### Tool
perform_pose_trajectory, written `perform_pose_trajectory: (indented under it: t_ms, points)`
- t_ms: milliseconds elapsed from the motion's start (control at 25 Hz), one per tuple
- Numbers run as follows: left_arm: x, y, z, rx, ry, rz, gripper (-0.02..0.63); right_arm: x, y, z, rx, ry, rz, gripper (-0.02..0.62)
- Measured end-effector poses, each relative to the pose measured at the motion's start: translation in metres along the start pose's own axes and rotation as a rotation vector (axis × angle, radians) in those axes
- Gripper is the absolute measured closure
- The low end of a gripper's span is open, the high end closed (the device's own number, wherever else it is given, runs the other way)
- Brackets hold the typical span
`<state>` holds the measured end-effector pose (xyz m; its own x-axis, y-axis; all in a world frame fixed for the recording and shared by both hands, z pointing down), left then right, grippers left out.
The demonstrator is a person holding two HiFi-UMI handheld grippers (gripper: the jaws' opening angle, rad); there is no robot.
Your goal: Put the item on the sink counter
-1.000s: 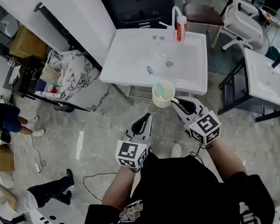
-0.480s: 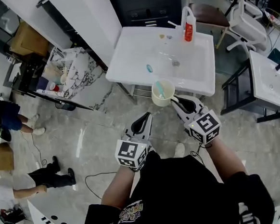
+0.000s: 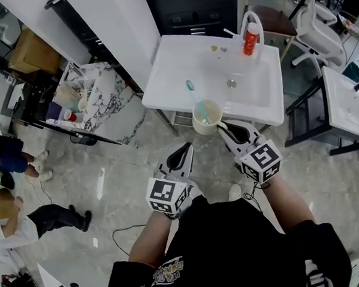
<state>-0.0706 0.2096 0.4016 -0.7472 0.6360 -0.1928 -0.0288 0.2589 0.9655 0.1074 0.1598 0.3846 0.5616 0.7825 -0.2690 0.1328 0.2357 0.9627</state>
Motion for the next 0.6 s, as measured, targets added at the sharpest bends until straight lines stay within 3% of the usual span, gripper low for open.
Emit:
perform_pose_trajectory:
  t_ms: [600]
  points:
    - [0.022,-0.004,-0.078,-0.016,0.085,-0.013,0.586,-0.072,-0.013,-0.040,-0.014,0.053,0.006,0.499]
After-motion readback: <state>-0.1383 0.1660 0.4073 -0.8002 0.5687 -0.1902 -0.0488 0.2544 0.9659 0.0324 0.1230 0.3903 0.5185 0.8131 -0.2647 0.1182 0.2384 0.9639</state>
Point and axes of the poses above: the fingertips, and each gripper's own axes: x backward along the fingers, z to its right, y out of its underside, the point moved 7 cm from there along x, backward along the fingers, and after that the axes turned 12 degrees about y, right-handed, at the moved point
